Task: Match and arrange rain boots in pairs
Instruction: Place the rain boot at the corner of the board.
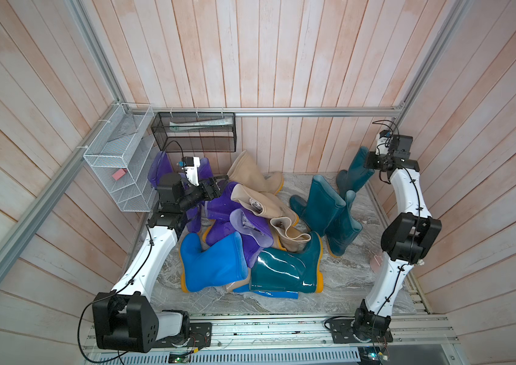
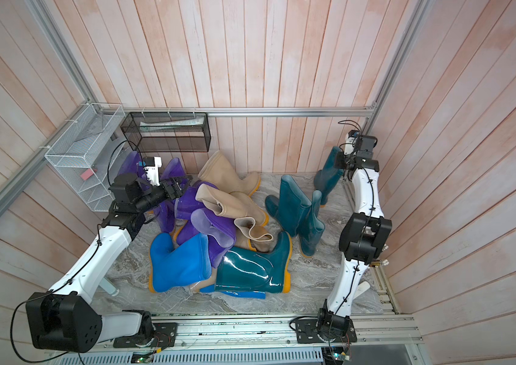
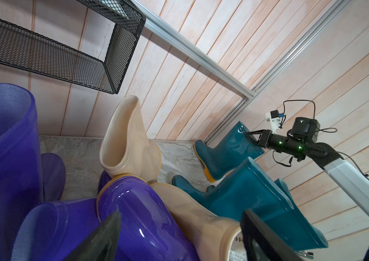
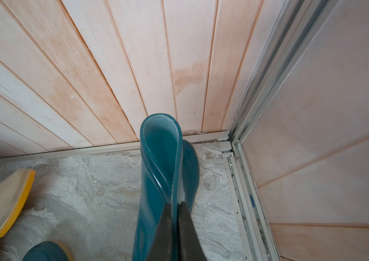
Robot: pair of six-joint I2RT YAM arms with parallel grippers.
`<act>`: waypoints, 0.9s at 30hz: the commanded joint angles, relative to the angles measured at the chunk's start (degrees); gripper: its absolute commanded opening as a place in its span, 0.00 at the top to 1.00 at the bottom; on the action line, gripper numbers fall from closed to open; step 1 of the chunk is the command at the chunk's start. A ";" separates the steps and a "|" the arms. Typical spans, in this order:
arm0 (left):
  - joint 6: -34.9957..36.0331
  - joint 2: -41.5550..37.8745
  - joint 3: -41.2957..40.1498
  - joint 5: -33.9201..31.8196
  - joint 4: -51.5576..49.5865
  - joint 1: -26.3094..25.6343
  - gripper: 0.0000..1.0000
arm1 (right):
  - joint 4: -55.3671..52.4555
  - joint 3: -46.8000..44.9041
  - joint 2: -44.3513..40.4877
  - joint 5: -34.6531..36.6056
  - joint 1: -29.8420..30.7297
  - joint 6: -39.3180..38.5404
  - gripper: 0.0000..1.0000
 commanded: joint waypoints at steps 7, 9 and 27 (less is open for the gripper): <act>-0.25 -0.17 -0.42 1.25 1.52 0.60 0.14 | 2.09 -1.67 -5.12 4.55 -0.32 -4.51 1.00; -0.40 -0.14 -0.35 1.64 1.54 0.63 0.14 | 1.75 -0.87 -5.08 6.40 -0.35 -6.03 1.00; -0.79 0.50 -0.67 2.02 2.13 0.63 0.14 | 4.74 -2.79 -5.72 3.33 -3.13 -7.92 1.00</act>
